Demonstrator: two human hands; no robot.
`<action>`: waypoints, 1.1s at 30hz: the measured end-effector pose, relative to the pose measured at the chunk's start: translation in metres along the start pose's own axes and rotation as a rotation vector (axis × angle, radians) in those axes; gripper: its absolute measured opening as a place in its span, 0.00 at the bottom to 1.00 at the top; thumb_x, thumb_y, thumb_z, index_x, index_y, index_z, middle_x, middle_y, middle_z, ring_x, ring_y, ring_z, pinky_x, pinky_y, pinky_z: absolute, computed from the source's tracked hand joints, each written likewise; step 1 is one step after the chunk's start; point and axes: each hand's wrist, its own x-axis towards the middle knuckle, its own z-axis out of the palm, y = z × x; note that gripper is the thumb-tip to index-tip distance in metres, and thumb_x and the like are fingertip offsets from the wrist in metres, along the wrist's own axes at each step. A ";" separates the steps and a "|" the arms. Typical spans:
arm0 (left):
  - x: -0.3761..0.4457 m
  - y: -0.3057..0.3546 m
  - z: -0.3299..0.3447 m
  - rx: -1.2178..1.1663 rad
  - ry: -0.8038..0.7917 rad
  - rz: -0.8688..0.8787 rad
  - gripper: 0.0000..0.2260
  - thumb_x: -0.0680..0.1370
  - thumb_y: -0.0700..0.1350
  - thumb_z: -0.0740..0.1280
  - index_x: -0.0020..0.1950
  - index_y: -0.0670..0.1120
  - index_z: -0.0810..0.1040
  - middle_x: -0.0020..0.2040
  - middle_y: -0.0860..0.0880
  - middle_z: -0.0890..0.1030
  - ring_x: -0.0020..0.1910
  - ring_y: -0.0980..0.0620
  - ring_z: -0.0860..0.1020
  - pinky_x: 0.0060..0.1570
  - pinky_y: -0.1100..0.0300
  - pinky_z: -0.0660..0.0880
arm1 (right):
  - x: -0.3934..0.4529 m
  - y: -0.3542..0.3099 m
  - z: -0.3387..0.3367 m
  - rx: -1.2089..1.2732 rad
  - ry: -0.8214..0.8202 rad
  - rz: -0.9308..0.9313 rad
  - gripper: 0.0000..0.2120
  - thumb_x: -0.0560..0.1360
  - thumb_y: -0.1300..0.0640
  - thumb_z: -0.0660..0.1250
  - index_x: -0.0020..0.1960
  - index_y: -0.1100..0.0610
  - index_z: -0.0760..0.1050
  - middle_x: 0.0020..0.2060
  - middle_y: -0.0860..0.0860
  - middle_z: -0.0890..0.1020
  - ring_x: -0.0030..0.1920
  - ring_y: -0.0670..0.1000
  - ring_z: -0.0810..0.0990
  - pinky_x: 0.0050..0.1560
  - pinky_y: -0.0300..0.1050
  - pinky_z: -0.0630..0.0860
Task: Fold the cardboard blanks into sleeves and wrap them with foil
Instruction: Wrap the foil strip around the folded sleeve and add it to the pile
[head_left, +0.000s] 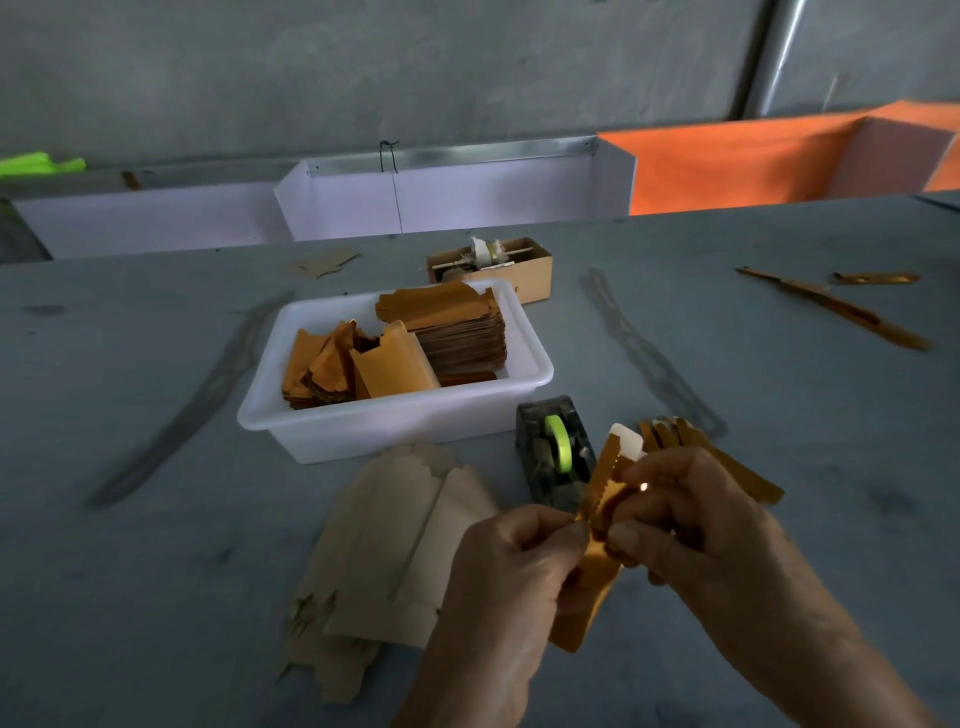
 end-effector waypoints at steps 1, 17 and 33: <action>-0.001 0.001 0.000 -0.005 -0.010 0.000 0.08 0.76 0.44 0.69 0.37 0.46 0.84 0.30 0.50 0.81 0.33 0.53 0.81 0.36 0.60 0.78 | 0.001 0.001 0.000 -0.012 0.015 0.002 0.14 0.69 0.60 0.72 0.45 0.45 0.71 0.36 0.46 0.84 0.36 0.44 0.81 0.36 0.38 0.72; -0.003 -0.002 0.002 0.014 -0.029 0.035 0.11 0.77 0.44 0.67 0.35 0.48 0.84 0.35 0.44 0.84 0.39 0.44 0.83 0.44 0.49 0.80 | -0.001 -0.006 0.008 -0.226 0.065 0.001 0.12 0.69 0.56 0.73 0.43 0.46 0.69 0.36 0.34 0.81 0.38 0.34 0.78 0.38 0.26 0.71; -0.005 -0.030 0.014 0.198 0.408 0.425 0.08 0.72 0.40 0.72 0.34 0.50 0.82 0.32 0.48 0.83 0.32 0.56 0.82 0.36 0.60 0.79 | -0.005 -0.004 0.008 -0.304 0.141 0.161 0.19 0.60 0.37 0.73 0.41 0.46 0.70 0.30 0.40 0.79 0.33 0.38 0.78 0.29 0.31 0.70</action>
